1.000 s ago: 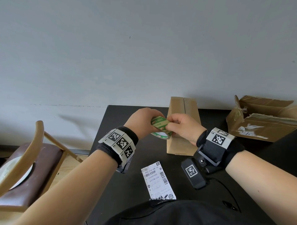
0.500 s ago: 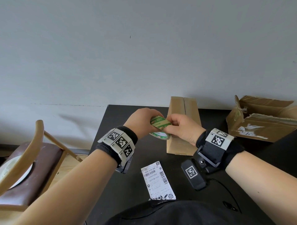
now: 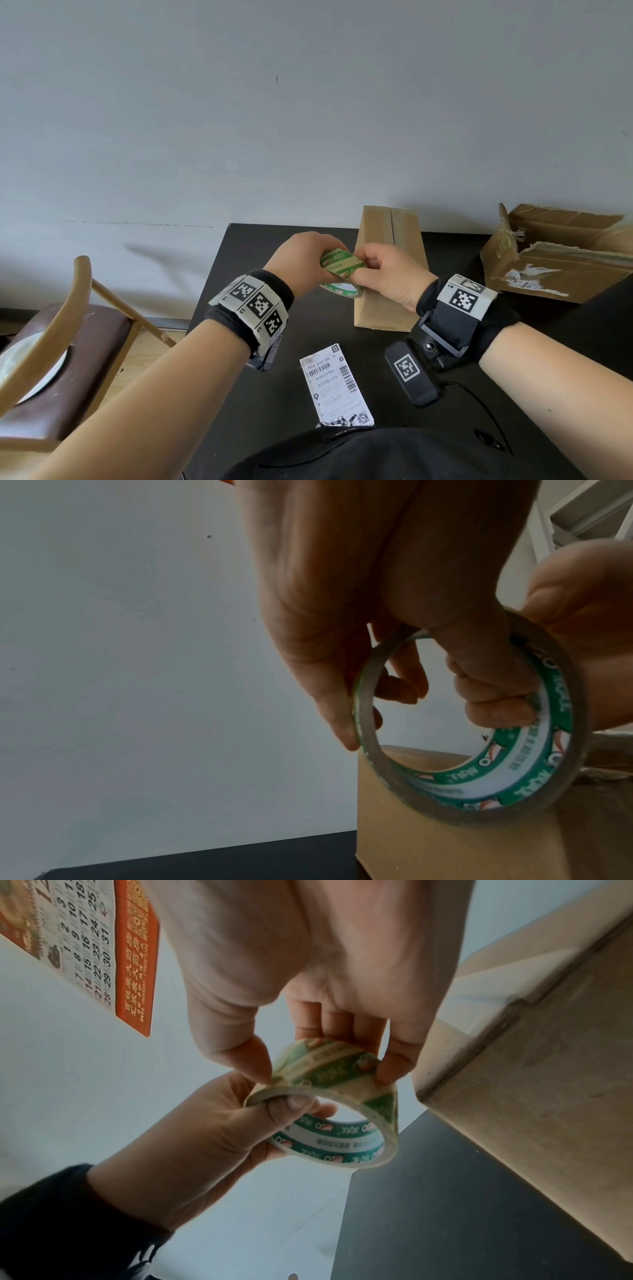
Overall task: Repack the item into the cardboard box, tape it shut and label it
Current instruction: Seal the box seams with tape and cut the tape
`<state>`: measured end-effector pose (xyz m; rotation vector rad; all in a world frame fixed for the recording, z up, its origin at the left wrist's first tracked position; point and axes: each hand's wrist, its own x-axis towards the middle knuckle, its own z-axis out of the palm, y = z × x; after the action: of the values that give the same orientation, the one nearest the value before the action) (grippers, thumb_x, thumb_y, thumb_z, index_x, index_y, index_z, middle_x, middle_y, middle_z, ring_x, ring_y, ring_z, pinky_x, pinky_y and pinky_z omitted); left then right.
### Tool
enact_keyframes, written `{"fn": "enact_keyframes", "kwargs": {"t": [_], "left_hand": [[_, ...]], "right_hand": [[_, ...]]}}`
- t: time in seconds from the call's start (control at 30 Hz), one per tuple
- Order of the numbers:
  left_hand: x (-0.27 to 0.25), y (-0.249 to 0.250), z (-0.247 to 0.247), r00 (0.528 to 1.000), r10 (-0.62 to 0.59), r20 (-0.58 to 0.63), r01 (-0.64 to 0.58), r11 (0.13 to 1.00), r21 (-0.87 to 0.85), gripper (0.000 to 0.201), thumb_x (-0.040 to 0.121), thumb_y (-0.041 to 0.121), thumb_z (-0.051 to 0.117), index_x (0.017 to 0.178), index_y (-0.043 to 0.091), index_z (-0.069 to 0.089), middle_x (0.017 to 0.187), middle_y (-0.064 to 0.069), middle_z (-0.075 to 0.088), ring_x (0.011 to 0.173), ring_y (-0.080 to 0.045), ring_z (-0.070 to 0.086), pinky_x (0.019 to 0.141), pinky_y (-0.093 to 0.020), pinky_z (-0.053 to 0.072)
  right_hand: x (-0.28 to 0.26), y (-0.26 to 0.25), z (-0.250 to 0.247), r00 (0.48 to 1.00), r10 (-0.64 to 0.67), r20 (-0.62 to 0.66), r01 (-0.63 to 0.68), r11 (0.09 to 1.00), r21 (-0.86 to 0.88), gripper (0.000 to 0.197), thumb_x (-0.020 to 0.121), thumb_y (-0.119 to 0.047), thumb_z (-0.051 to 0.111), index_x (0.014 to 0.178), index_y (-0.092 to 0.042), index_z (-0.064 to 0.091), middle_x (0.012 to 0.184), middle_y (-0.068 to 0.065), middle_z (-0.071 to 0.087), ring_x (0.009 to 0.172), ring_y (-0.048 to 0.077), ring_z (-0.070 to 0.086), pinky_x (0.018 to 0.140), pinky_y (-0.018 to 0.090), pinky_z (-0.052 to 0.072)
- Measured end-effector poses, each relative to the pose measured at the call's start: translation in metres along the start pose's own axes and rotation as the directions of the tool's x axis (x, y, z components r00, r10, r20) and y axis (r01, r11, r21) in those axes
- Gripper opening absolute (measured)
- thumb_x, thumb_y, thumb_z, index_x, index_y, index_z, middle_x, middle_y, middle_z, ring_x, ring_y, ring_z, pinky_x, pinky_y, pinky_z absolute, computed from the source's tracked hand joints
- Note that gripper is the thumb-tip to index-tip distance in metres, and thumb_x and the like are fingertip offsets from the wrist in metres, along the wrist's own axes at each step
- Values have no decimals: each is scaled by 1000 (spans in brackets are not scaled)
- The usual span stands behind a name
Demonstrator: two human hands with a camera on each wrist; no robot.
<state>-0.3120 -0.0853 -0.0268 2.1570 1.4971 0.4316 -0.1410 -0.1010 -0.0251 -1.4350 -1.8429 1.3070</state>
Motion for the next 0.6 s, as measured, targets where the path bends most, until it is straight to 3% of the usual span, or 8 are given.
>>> {"fn": "enact_keyframes", "kwargs": {"t": [0.2, 0.3, 0.5, 0.6], "left_hand": [[0, 0, -2, 1000, -2, 2, 2, 1000, -8, 32, 74, 27, 76, 104, 28, 67, 96, 6, 68, 89, -10, 59, 79, -28, 48], [-1, 0, -3, 1000, -4, 3, 4, 1000, -22, 31, 74, 26, 75, 104, 28, 68, 96, 7, 68, 89, -10, 59, 79, -29, 50], [-2, -1, -2, 1000, -6, 9, 6, 1000, 3, 34, 74, 28, 76, 107, 29, 67, 100, 6, 67, 93, -10, 58, 80, -28, 47], [-2, -2, -1, 1000, -6, 6, 6, 1000, 12, 35, 74, 29, 76, 107, 29, 66, 101, 6, 66, 93, -9, 57, 79, -25, 45]], "right_hand": [[1, 1, 0, 1000, 1, 9, -1, 999, 34, 11, 86, -12, 59, 89, -22, 60, 93, 3, 70, 87, 15, 65, 81, 31, 51], [1, 2, 2, 999, 26, 20, -28, 994, 107, 6, 85, -15, 64, 88, -20, 62, 96, 9, 71, 91, 22, 66, 85, 37, 51], [0, 3, 0, 999, 5, 44, -7, 999, 50, 9, 87, -15, 61, 91, -24, 60, 94, 0, 70, 85, 10, 65, 76, 23, 51], [0, 3, -1, 999, 6, 53, -8, 999, 38, 10, 87, -15, 61, 90, -25, 60, 94, 1, 70, 84, 9, 65, 77, 24, 51]]}}
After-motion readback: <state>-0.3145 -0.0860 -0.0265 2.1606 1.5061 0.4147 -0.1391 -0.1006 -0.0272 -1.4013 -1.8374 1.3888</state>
